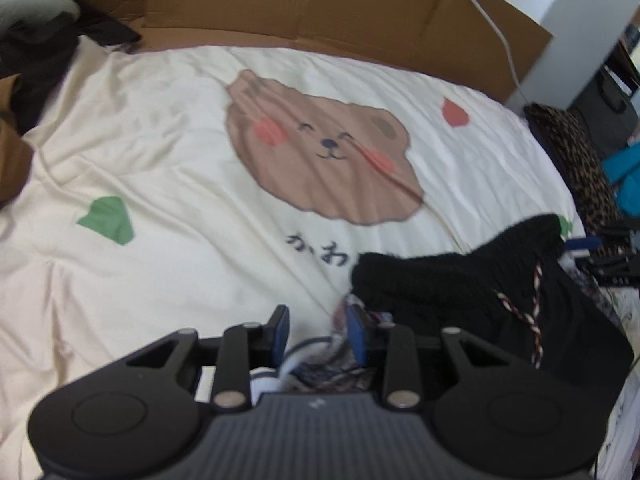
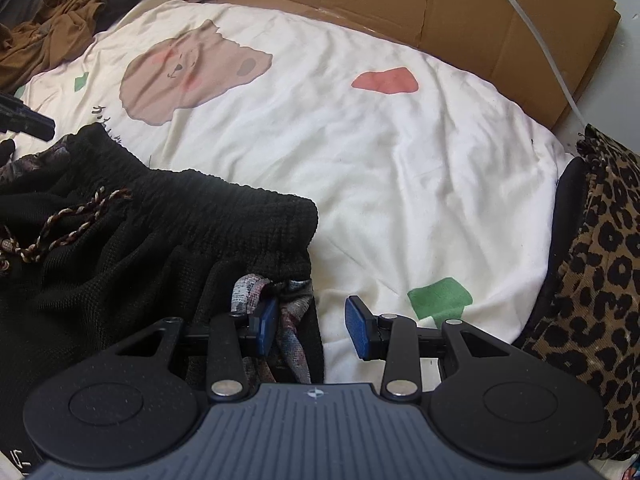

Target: Fold clothes

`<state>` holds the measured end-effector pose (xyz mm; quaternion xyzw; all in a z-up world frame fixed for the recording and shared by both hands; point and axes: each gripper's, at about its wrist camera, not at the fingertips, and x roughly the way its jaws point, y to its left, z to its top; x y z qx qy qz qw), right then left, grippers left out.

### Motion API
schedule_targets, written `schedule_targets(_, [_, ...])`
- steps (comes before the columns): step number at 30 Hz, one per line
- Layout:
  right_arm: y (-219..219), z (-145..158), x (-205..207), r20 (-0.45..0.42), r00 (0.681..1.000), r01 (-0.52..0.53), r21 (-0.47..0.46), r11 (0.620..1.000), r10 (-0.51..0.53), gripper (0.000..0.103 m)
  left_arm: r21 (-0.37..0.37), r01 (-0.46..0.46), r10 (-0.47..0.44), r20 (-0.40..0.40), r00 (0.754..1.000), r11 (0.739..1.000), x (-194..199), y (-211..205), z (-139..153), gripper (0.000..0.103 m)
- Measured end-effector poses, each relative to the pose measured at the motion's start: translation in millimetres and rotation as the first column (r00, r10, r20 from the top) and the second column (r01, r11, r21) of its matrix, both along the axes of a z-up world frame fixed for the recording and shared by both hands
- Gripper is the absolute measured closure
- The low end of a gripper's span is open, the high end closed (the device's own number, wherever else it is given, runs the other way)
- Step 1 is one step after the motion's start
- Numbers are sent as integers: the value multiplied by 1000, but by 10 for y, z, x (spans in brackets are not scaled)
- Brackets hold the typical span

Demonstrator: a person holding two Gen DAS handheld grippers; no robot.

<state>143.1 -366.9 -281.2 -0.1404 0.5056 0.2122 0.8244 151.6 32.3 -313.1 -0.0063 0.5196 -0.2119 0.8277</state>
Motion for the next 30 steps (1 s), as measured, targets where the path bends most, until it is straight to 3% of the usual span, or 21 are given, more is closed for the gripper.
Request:
schedule_targets(5, [8,-53,2,-8,1000,2,5,1000,-2,59,-2,29,-29,-27,999,1000,-2,-122,-138,69])
schedule_targets(13, [88,-170,31,-12,1000,-24,22,999,24,59,63,92,-91,-25,996,994,-34,-373,-265,68])
schedule_targets(14, [100,-177,29,-9,999,-30,28,999,31,59,42,103,-102,-36,994,994,-32,-378,-260,69])
schedule_targets(16, [106,-180,28,-10,999,-37,47,998,38,61,-20,120,-121,-72,990,993,-30,-388,-264,85])
schedule_targets(17, [107,-184,28,-11,999,-42,52,998,43,61,-51,126,-130,-94,987,991,-33,-403,-276,85])
schedule_targets(18, [108,-184,25,-10,999,-49,54,997,50,63,-61,136,-142,-102,985,989,-47,-435,-292,85])
schedule_targets(22, [113,-129,22,12,998,-69,43,997,69,94,-36,141,-144,-79,987,989,-77,-502,-294,96])
schedule_targets(30, [57,193,75,123,992,-18,7,1000,17,100,43,111,-114,74,991,993,-30,-336,135,99])
